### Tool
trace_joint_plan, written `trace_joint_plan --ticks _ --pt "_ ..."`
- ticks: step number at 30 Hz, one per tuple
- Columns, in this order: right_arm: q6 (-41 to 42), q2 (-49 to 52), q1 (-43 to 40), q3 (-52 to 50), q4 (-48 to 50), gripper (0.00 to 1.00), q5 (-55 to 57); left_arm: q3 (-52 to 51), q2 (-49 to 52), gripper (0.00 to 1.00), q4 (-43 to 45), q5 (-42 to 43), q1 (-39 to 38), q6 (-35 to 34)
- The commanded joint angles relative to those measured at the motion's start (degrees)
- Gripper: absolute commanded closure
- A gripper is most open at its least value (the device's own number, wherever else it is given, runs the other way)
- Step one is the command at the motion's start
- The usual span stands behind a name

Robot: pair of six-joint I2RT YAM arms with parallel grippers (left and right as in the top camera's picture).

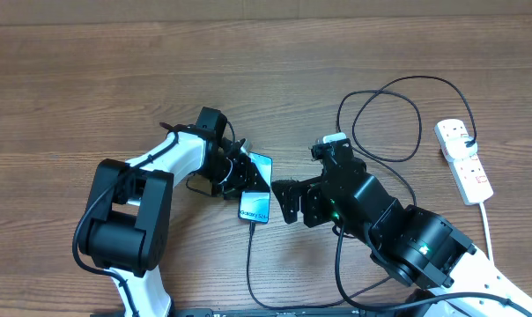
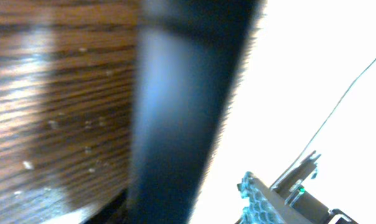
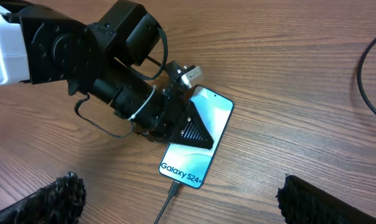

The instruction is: Plug charger to phone and switch on socket

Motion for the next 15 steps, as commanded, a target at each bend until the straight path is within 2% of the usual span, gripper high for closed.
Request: trace_joint_plan --ticks 1,11,15 --pt "-0.42 -0.33 0.04 1.46 0.28 0.0 1.29 -1.16 2.01 0.44 -0.04 -11.21 0.0 -1.16" --pt "-0.42 -0.33 0.04 1.44 0.59 0.0 1.29 -1.16 2.01 0.17 -1.29 -16.85 0.0 -1.14" --pt "-0.42 -0.33 0.04 1.44 1.01 0.0 1.29 -1.16 2.01 0.13 -1.29 -16.85 0.0 -1.11"
